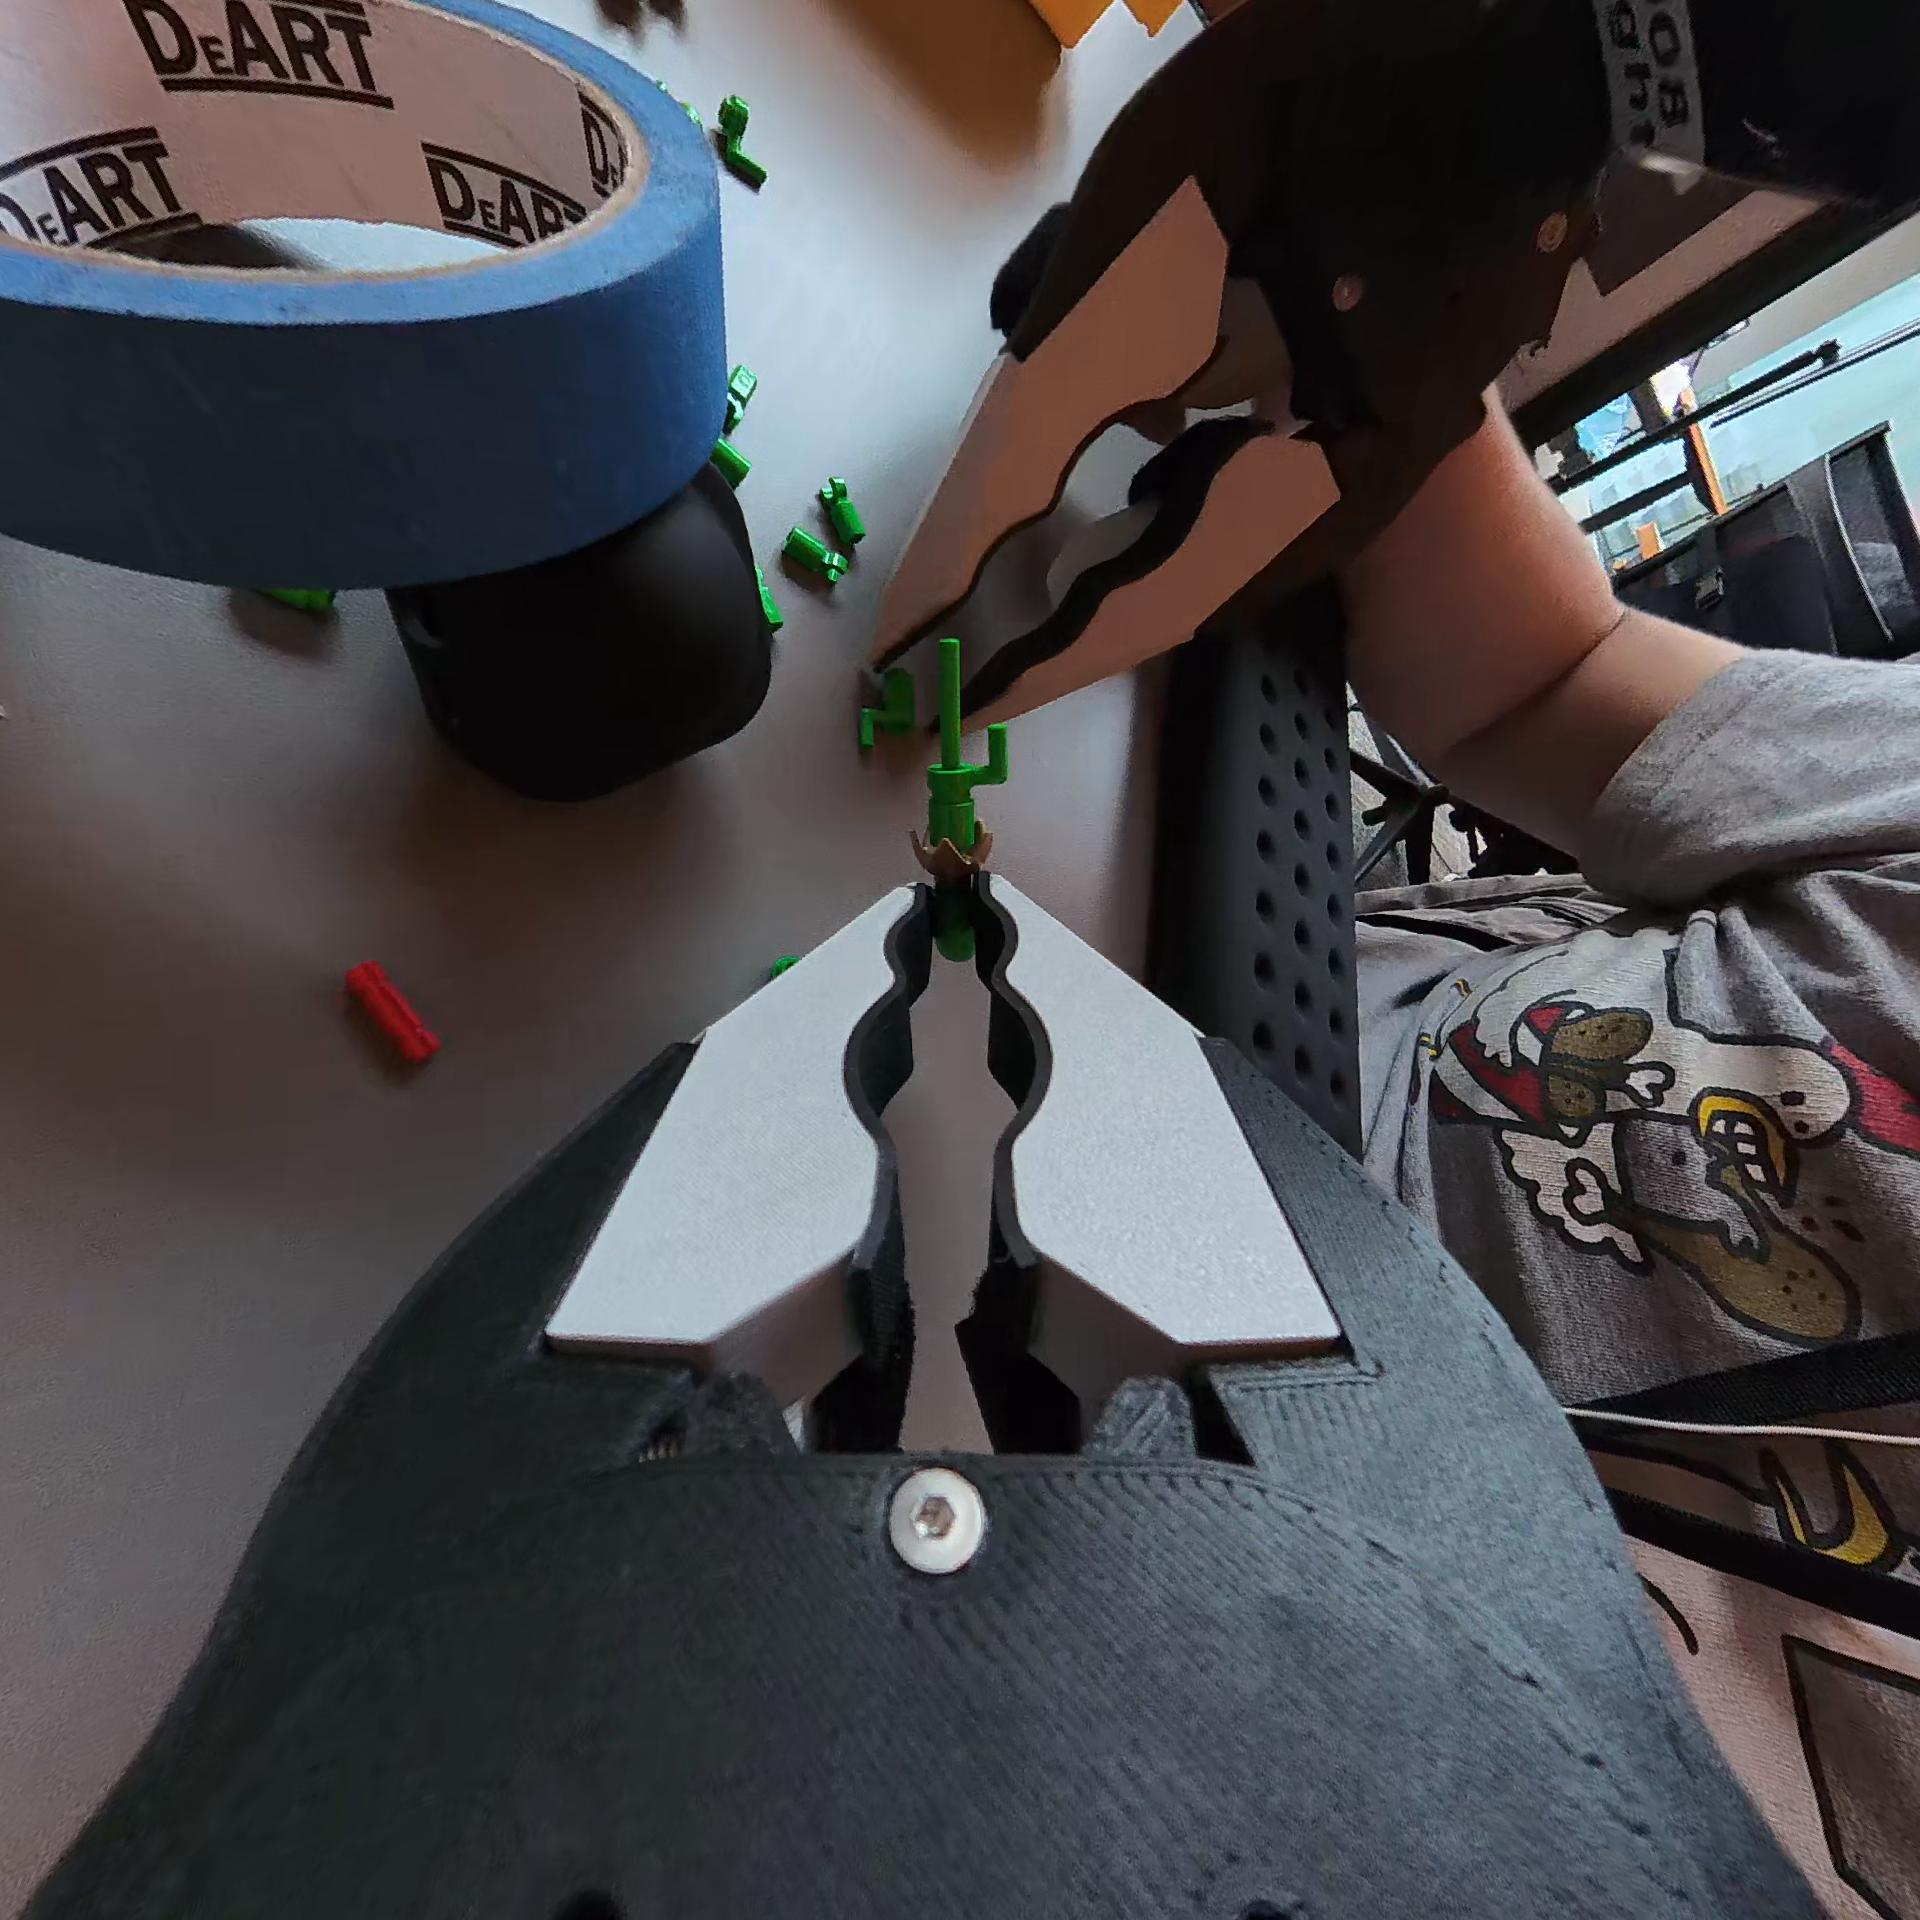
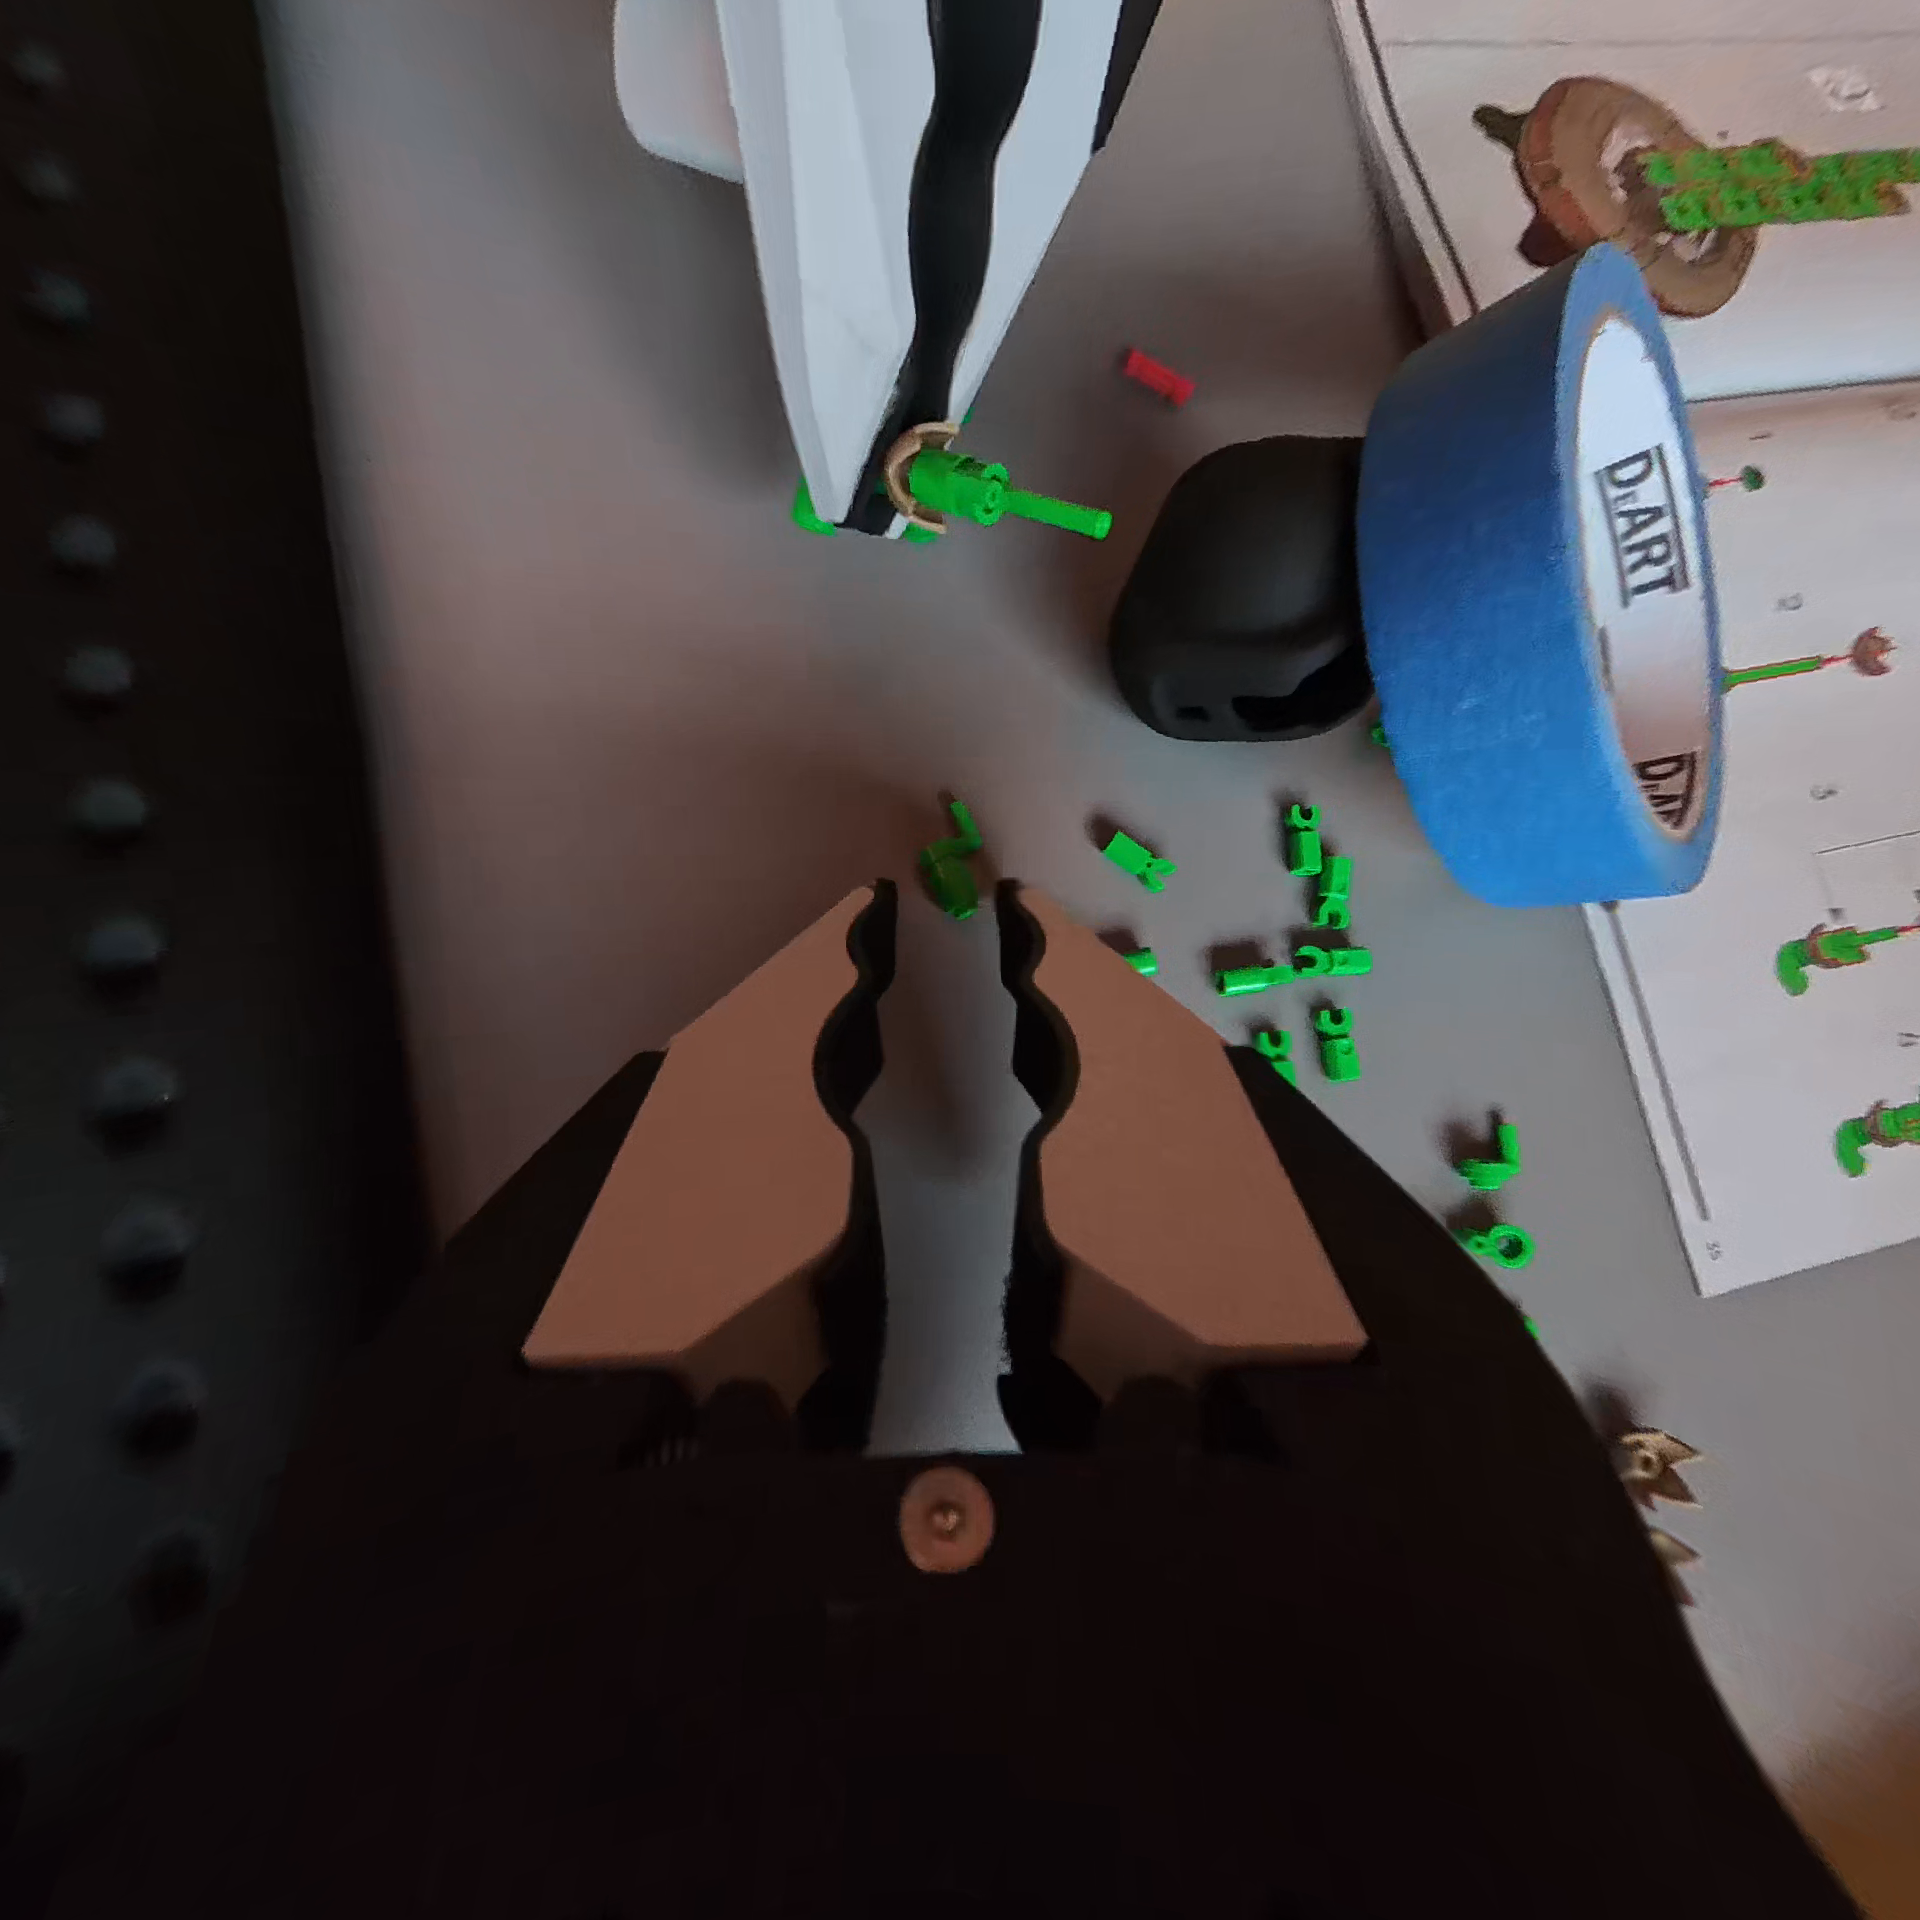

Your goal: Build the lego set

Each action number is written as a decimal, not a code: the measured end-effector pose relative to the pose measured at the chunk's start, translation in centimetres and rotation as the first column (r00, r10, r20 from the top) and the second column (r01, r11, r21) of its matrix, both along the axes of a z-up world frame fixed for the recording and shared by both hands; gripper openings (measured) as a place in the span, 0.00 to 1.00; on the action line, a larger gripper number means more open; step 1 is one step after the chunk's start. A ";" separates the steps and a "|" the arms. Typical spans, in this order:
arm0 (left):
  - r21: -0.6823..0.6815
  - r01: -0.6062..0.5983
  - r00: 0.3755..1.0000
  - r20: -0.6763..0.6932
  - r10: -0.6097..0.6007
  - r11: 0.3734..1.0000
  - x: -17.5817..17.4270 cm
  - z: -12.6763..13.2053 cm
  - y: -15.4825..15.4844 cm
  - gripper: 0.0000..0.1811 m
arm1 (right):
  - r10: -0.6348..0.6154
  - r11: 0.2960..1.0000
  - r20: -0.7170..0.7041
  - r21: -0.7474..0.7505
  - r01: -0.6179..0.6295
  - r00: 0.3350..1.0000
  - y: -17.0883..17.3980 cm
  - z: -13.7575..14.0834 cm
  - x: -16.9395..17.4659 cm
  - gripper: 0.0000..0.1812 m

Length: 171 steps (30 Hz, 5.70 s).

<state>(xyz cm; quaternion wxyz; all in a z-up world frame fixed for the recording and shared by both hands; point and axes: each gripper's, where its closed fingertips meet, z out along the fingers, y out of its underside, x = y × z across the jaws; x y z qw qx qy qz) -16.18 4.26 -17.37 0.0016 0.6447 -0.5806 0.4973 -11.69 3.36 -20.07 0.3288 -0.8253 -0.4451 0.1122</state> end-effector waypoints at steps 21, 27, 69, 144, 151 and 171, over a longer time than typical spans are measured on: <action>-0.020 -0.002 1.000 -0.002 0.002 1.000 0.0 0.0 0.0 0.03 | 0.059 0.998 -0.102 -0.001 -0.060 0.993 -0.2 0.6 -1.3 0.13; -0.035 -0.010 1.000 -0.003 0.010 0.999 0.0 0.0 0.2 0.03 | 0.059 0.997 -0.134 -0.045 -0.065 0.989 -0.1 -0.1 -1.3 0.07; -0.052 0.273 0.962 -0.001 -0.274 0.961 -1.7 0.0 -5.0 0.03 | 0.177 0.966 -0.543 -0.065 -0.251 0.821 -2.3 4.9 -4.3 0.02; -0.115 0.148 0.984 -0.085 -0.158 0.982 -1.7 -1.1 -2.3 0.03 | 0.228 0.973 -0.130 0.058 -0.222 0.965 1.6 3.1 -0.5 0.03; -0.178 0.117 0.975 -0.166 -0.147 0.977 -1.7 -2.1 -2.9 0.03 | 0.026 0.986 -0.044 0.166 -0.018 0.999 0.4 1.8 -0.9 0.02; -0.248 0.116 0.961 -0.216 -0.172 0.962 -2.4 -2.2 -3.7 0.03 | 0.014 0.980 -0.144 0.200 0.015 0.989 -0.7 1.8 -2.3 0.03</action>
